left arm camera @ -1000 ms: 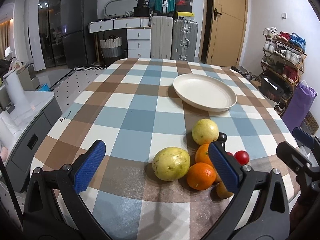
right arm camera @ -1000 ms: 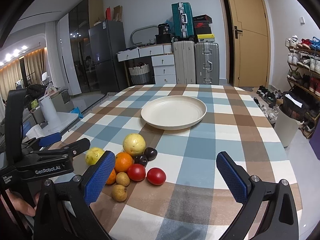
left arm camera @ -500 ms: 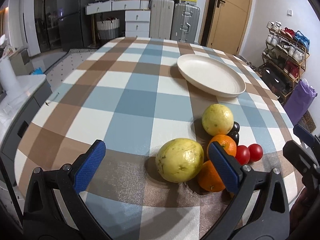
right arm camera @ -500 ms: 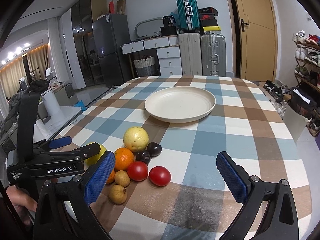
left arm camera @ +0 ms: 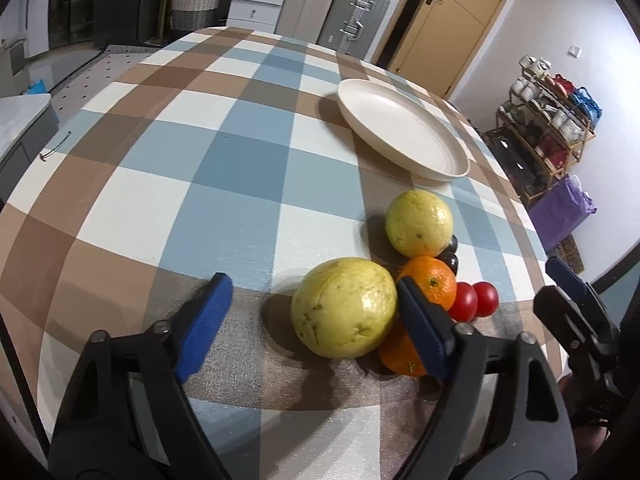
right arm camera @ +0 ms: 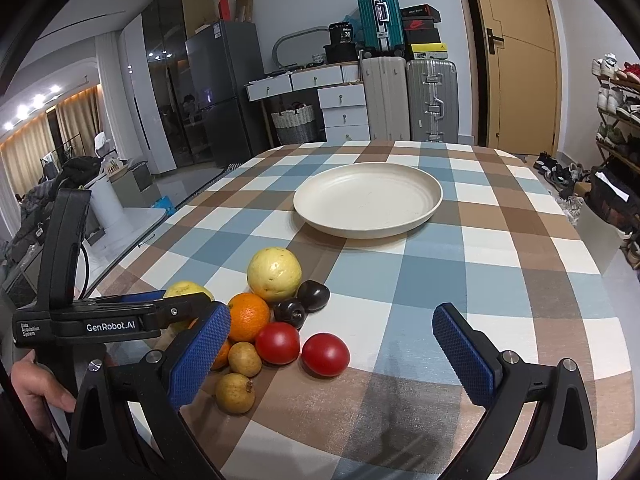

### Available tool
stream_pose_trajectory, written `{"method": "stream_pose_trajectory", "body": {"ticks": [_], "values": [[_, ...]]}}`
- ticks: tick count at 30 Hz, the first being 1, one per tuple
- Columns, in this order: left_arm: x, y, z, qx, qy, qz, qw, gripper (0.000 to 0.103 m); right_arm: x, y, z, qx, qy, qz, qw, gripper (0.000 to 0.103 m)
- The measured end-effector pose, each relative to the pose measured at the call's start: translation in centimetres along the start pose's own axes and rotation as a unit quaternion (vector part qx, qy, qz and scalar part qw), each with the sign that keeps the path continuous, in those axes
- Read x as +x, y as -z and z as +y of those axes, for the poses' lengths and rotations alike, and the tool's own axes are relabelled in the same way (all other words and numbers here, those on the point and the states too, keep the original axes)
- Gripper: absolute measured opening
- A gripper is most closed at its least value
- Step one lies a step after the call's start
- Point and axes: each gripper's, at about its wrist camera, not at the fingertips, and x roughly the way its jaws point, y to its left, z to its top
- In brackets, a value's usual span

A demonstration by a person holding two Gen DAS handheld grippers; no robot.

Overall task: Organize fruits
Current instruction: 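Reach the left gripper to the large yellow guava and close on it, then lift the guava with the left gripper while the right gripper grasps the other guava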

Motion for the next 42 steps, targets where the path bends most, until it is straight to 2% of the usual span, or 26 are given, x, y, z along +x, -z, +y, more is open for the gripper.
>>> {"method": "stream_pose_trajectory", "body": {"ticks": [1,3,4,10,17,31,42], "values": [[0.1,0.0,0.0,0.001,0.007,0.002,1.0,0.069,0.0,0.0,0.0,0.0,0.0,0.0,1.0,0.103],[0.1,0.1,-0.2,0.004,0.027,0.007,0.9996,0.051,0.1,0.0,0.1,0.001,-0.001,0.0,1.0,0.103],[0.1,0.2,-0.3,0.004,0.036,0.01,0.9993,0.047,0.1,0.0,0.1,0.001,-0.002,0.0,1.0,0.103],[-0.1,0.3,0.4,-0.007,0.066,0.011,0.9977,0.047,0.4,-0.2,0.2,0.005,-0.007,0.007,1.0,0.103],[-1.0,0.8,1.1,-0.017,0.077,0.011,0.9968,0.047,0.8,-1.1,0.0,0.013,-0.019,0.016,1.0,0.103],[-3.0,0.5,3.0,-0.025,0.057,-0.008,0.9981,0.047,4.5,-3.0,2.2,-0.012,-0.06,0.059,0.996,0.101],[-3.5,0.0,3.6,-0.026,0.049,-0.011,0.9984,0.047,7.6,-3.8,2.9,-0.015,-0.061,0.085,0.994,0.099]]}}
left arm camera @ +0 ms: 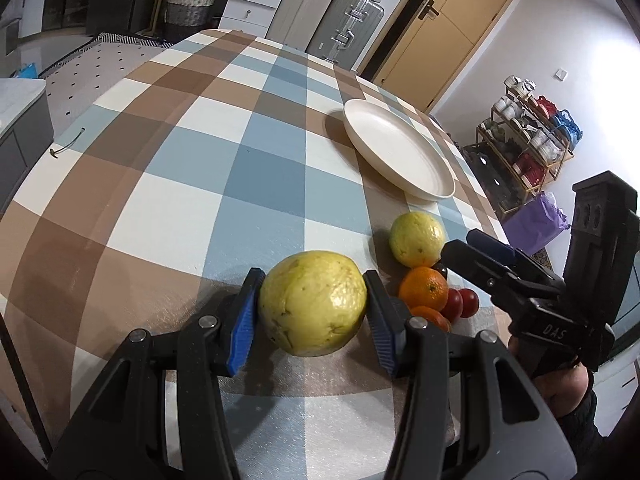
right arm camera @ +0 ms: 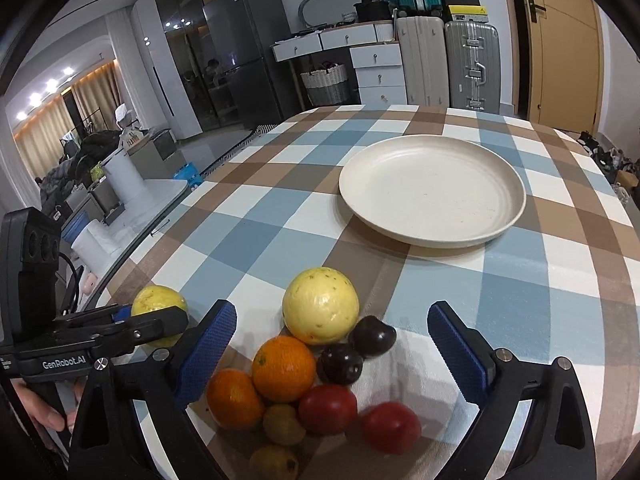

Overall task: Organize fruits
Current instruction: 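Lift the guava with the left gripper while the right gripper grasps the other guava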

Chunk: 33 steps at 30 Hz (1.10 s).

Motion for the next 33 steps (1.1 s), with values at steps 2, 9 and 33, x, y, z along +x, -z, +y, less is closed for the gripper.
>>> {"method": "stream_pose_trajectory", "body": {"ticks": [2,9,33], "values": [[0.0,0.0,0.0,0.0,0.0,0.001,1.0,0.047,0.4,-0.2,0.2,-0.004,-0.003,0.002,1.0,0.098],[0.0,-0.4,0.2,-0.003,0.002,0.002,1.0,0.047,1.6,-0.5,0.7,-0.019,-0.004,0.017,1.0,0.087],[0.9,-1.1,0.4,-0.003,-0.004,0.008,1.0,0.047,3.4,-0.7,0.6,-0.021,-0.016,0.041,0.999,0.049]]}}
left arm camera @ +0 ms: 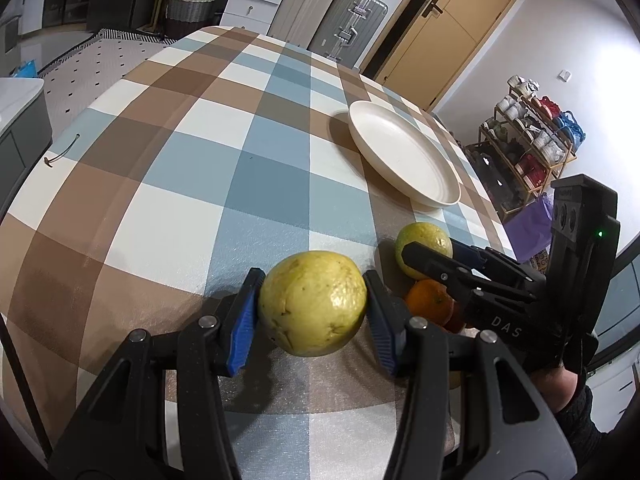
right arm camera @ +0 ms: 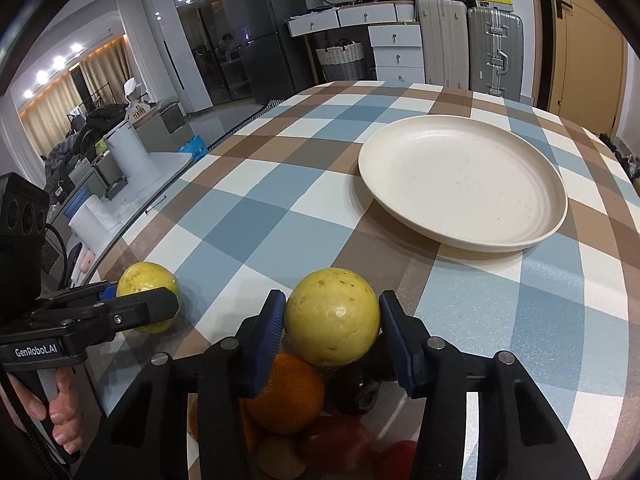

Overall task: Organize fruits
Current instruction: 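Lift the guava with the left gripper while the right gripper grasps the other guava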

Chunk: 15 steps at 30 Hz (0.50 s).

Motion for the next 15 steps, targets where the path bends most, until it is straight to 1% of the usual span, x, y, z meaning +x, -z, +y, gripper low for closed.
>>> {"method": "stream_pose_trajectory", "body": {"ticks": [3,9,15], "values": [[0.1,-0.1,-0.2,0.002,-0.002,0.0,1.0,0.047,-0.2,0.0,-0.2,0.005,-0.004,-0.003,1.0,0.049],[0.2,-0.3,-0.6,0.004,-0.002,0.002,1.0,0.047,-1.3,-0.2,-1.3,0.024,-0.024,-0.022,0.999,0.049],[0.8,-1.7,-2.0,0.017,0.002,0.005,0.9998,0.047,-2.9,-0.5,-2.8,0.049,-0.046,-0.049,0.997,0.049]]}}
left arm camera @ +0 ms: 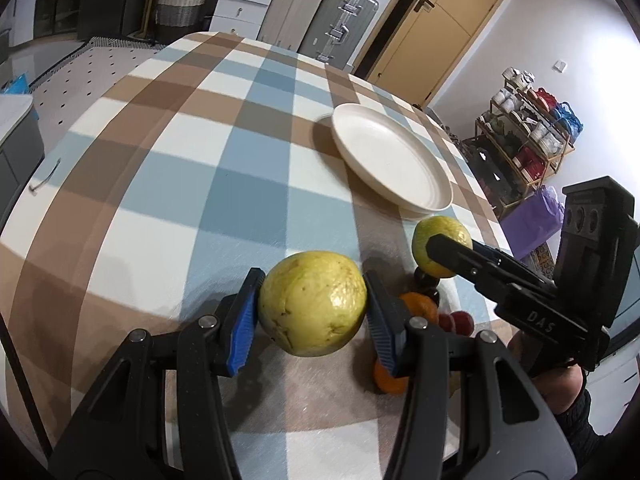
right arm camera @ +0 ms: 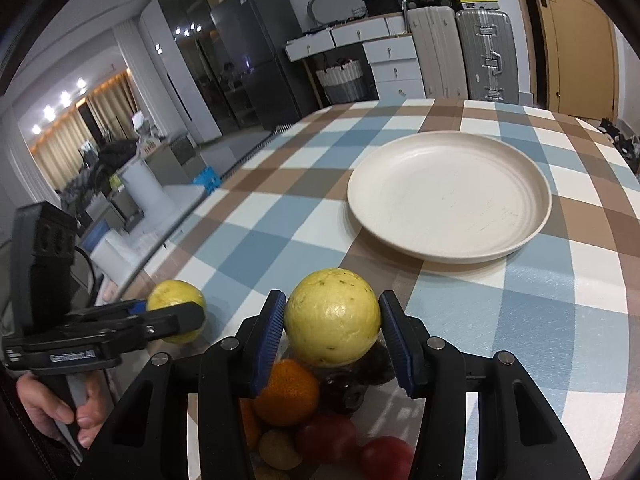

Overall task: Organize fruits
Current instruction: 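Lift the guava with the left gripper while the right gripper grasps the other guava, then carry both guavas onto the white plate and open both grippers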

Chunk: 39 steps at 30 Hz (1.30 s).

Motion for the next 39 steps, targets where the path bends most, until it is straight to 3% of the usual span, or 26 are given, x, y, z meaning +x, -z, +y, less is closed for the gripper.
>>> {"method": "stream_pose_trajectory", "body": {"ticks": [9,20,30,39], "values": [[1.4,-4.5,-2.7,0.027,0.015,-0.009,0.9995,0.047,-1.7,-2.0,-2.2,0.021,-0.006,-0.02,1.0,0.049],[4.7,-12.0,-6.8,0.063,0.022,-0.005,0.9978,0.047,-2.9,-7.2,-5.3,0.031,0.004,-0.041,0.999,0.049],[10.5,-18.0,-10.7,0.094,0.026,0.009,0.9952,0.047,-0.6,-11.5,-7.6,0.005,0.024,-0.044,0.999,0.049],[17.5,-21.6,-10.5,0.058,0.047,0.047,0.9961,0.047,3.3,-12.9,-11.0,0.014,0.042,-0.036,0.998,0.049]]}}
